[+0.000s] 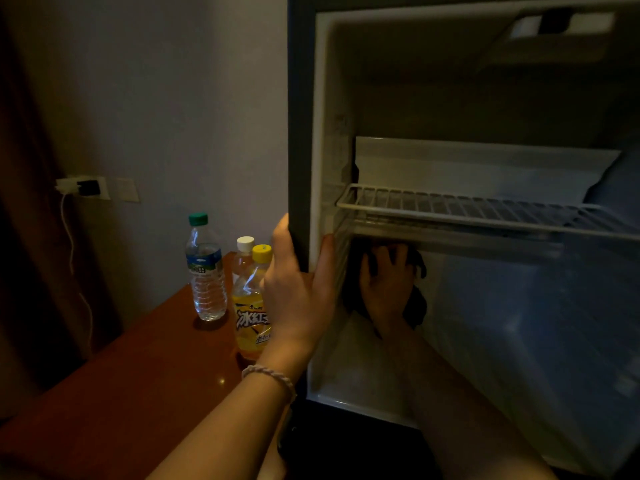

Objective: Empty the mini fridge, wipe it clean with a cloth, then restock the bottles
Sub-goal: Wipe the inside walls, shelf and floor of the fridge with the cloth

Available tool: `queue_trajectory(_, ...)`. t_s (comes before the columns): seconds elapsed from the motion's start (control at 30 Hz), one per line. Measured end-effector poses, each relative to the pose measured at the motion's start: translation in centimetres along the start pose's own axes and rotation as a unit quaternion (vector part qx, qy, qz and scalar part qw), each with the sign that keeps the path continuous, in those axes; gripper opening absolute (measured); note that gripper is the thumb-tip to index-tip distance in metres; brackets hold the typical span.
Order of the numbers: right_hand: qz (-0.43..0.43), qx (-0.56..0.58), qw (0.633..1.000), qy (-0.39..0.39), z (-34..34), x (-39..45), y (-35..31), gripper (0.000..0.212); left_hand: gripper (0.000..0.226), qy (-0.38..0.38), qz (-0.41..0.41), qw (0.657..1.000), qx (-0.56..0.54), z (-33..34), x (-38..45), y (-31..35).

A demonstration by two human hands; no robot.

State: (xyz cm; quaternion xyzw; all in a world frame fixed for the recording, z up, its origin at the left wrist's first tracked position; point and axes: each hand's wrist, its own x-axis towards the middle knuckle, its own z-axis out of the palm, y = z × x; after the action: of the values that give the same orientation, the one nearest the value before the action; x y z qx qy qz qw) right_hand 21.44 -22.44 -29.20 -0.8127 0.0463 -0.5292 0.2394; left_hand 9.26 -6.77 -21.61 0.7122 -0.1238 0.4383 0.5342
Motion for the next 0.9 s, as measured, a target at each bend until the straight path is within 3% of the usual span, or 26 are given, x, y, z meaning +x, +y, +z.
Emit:
queue_trajectory(0.17,0.008,-0.013,1.000,0.017,-2.6,0.7,4.0,0.018,0.058,0.000,0.000,1.000,-0.013,-0.1,-0.1,0.2)
queue_trajectory(0.3,0.051,-0.002,0.997,0.051,-6.5,1.3,8.7,0.027,0.056,0.000,-0.001,1.000,-0.011,0.1,-0.1,0.1)
queue_trajectory(0.5,0.066,-0.077,0.993,0.057,-11.1,2.3,12.8,0.042,0.057,-0.006,-0.005,1.000,-0.020,-0.1,-0.1,0.1)
queue_trajectory(0.6,0.054,-0.085,0.992,0.072,-10.9,2.1,12.8,0.037,0.053,-0.004,-0.001,1.000,-0.011,0.0,-0.1,0.0)
queue_trajectory(0.77,0.120,-0.047,0.984,0.125,-9.6,2.3,10.6,0.025,0.062,-0.003,-0.002,1.000,-0.007,0.1,-0.1,0.4)
queue_trajectory(0.9,0.140,0.035,0.981,0.129,-7.5,2.3,7.3,0.042,0.059,0.002,0.001,1.000,-0.001,0.2,-0.1,0.4)
